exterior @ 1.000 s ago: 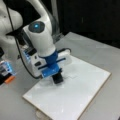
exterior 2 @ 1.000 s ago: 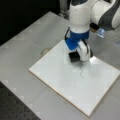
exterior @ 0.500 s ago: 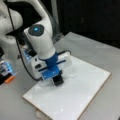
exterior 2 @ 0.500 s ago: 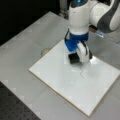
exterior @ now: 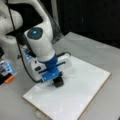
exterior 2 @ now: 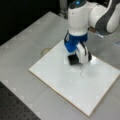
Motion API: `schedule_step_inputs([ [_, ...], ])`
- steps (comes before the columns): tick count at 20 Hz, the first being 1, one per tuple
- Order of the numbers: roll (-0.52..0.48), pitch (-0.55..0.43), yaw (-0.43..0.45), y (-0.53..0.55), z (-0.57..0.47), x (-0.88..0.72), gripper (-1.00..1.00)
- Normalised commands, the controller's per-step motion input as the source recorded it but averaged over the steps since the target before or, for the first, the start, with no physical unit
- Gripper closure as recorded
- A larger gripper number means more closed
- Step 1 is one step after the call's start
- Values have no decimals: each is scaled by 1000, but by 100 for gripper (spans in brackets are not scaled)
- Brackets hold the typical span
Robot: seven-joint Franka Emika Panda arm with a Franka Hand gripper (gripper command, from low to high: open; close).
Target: Erasing curve lines
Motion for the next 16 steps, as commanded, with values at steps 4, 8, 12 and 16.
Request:
schedule_step_inputs([
  [4, 77, -180, -62, 76, -200, -150, 100],
  [8, 77, -183, -55, 72, -209, -142, 100],
  [12, 65, -188, -59, 68, -201, -133, 100],
  [16, 60, -197, -61, 84, -228, -138, 100],
])
